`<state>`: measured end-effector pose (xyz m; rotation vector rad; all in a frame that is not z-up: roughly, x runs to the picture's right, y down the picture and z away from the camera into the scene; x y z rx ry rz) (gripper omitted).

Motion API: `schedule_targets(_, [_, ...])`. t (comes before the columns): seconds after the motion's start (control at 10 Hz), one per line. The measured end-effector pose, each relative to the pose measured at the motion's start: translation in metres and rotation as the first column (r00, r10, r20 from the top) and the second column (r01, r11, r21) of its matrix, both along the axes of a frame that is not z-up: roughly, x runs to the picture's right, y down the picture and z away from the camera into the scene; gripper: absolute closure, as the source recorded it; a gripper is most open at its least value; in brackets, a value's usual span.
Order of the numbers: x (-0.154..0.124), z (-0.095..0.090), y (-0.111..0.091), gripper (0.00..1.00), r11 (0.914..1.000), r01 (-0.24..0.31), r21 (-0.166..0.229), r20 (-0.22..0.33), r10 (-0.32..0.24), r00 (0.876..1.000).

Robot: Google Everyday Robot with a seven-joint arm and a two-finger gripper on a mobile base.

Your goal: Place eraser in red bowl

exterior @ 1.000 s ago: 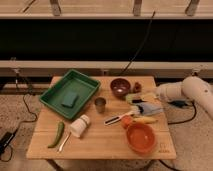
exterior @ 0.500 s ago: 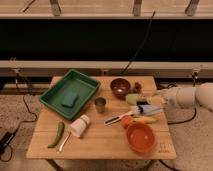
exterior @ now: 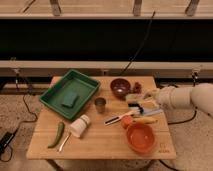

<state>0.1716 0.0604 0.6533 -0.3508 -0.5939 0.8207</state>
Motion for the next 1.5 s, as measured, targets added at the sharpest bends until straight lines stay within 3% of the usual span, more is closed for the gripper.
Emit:
schedule_targets(0.3, [-0.031,0.008,0.016,1.0,0.9991,0.039,-0.018,0.087,-0.038,0.995])
schedule_targets(0.7, [-0.043,0.015,0.04,1.0,0.9968,0.068,-0.041,0.171,-0.06,0.983])
schedule_targets(1.2, [-0.031,0.037,0.092,1.0,0.9894,0.051,-0.136,0.181,-0.026,0.983])
schedule_targets(1.5, [-0.015,0.046,0.107,1.0,0.9831,0.007,-0.183,0.154,0.022,0.988])
